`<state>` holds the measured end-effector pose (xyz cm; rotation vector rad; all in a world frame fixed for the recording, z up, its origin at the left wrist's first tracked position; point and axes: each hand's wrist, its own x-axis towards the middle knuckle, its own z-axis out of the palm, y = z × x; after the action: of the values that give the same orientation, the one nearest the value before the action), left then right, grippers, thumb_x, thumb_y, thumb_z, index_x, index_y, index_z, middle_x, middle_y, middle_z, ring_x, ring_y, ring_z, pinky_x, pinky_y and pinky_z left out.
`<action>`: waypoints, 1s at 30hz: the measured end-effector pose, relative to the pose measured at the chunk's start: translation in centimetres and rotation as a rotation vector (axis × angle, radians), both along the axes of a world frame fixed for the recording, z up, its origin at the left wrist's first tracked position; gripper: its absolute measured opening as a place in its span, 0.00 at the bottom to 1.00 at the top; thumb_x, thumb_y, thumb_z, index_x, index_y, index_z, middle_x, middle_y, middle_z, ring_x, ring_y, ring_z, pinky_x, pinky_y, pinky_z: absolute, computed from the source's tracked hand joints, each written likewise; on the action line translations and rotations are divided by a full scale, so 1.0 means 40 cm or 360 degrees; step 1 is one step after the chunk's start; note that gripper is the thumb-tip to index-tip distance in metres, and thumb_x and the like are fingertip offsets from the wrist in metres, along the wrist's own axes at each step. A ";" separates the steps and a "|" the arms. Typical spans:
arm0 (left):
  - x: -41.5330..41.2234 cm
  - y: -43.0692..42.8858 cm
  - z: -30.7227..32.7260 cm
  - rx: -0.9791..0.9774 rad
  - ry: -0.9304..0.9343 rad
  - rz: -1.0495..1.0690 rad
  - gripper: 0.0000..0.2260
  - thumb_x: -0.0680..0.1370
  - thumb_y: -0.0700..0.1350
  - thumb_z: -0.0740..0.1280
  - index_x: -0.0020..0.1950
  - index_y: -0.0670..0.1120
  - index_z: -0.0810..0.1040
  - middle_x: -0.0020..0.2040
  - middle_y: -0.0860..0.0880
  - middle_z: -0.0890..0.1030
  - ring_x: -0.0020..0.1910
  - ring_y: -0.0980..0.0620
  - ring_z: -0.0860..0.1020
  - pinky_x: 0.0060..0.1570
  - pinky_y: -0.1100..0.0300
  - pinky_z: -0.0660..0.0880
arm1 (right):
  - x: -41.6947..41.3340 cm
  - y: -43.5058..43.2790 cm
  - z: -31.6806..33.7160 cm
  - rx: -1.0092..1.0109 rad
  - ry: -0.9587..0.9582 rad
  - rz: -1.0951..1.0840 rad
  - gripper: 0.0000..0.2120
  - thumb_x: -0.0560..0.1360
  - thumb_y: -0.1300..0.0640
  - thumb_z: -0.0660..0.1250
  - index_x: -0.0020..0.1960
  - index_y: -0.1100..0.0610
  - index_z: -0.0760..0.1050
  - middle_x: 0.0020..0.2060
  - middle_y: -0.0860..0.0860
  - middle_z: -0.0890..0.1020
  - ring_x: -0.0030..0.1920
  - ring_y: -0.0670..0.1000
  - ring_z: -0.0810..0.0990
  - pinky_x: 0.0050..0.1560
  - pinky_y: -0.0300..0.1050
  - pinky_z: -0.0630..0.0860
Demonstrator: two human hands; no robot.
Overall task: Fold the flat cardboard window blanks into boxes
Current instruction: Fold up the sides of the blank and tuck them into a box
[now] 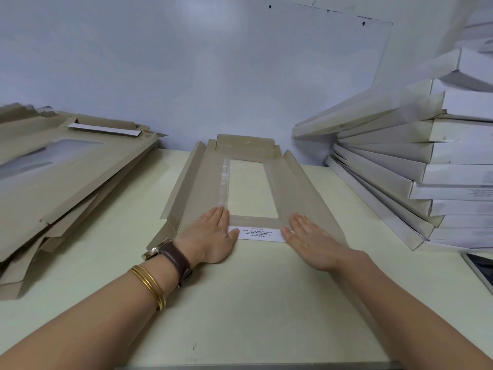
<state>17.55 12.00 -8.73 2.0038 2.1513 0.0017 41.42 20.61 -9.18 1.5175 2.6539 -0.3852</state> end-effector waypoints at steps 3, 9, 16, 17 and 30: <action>-0.020 -0.009 0.002 -0.0010 -0.0020 0.0039 0.29 0.83 0.57 0.41 0.78 0.42 0.39 0.79 0.46 0.40 0.78 0.51 0.39 0.76 0.57 0.40 | 0.013 0.000 0.001 0.0021 -0.0025 -0.0005 0.37 0.78 0.35 0.38 0.79 0.57 0.40 0.79 0.50 0.42 0.77 0.46 0.39 0.75 0.42 0.38; -0.045 -0.021 0.007 -0.0020 -0.0037 0.0075 0.28 0.83 0.55 0.42 0.78 0.41 0.40 0.79 0.46 0.41 0.78 0.51 0.40 0.76 0.55 0.41 | 0.022 -0.007 0.014 0.0041 -0.0027 0.0013 0.34 0.81 0.38 0.40 0.79 0.56 0.42 0.79 0.48 0.43 0.77 0.45 0.41 0.74 0.40 0.38; -0.042 -0.025 0.007 0.0010 -0.0033 0.0064 0.28 0.83 0.55 0.42 0.79 0.42 0.41 0.79 0.46 0.41 0.78 0.51 0.40 0.76 0.56 0.40 | 0.069 0.009 0.041 0.0049 -0.0082 0.0030 0.29 0.83 0.41 0.41 0.80 0.52 0.45 0.78 0.44 0.46 0.77 0.42 0.44 0.76 0.40 0.42; -0.042 -0.028 0.007 0.0019 -0.0030 0.0062 0.28 0.83 0.55 0.42 0.79 0.42 0.41 0.79 0.46 0.42 0.78 0.51 0.40 0.76 0.56 0.41 | 0.070 0.015 0.046 0.0038 -0.0077 0.0035 0.28 0.83 0.41 0.42 0.79 0.52 0.46 0.78 0.44 0.47 0.77 0.42 0.45 0.76 0.40 0.43; -0.109 -0.057 0.014 0.0052 -0.0051 -0.0021 0.26 0.84 0.54 0.45 0.79 0.46 0.47 0.80 0.49 0.46 0.78 0.54 0.44 0.75 0.58 0.42 | 0.065 0.085 0.079 0.0030 0.0022 0.0104 0.22 0.85 0.49 0.41 0.77 0.45 0.58 0.77 0.42 0.57 0.77 0.44 0.49 0.75 0.44 0.48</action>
<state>13.21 9.73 -8.15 2.0220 2.1319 0.0668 44.02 24.02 -6.04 1.4338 2.7169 -0.3685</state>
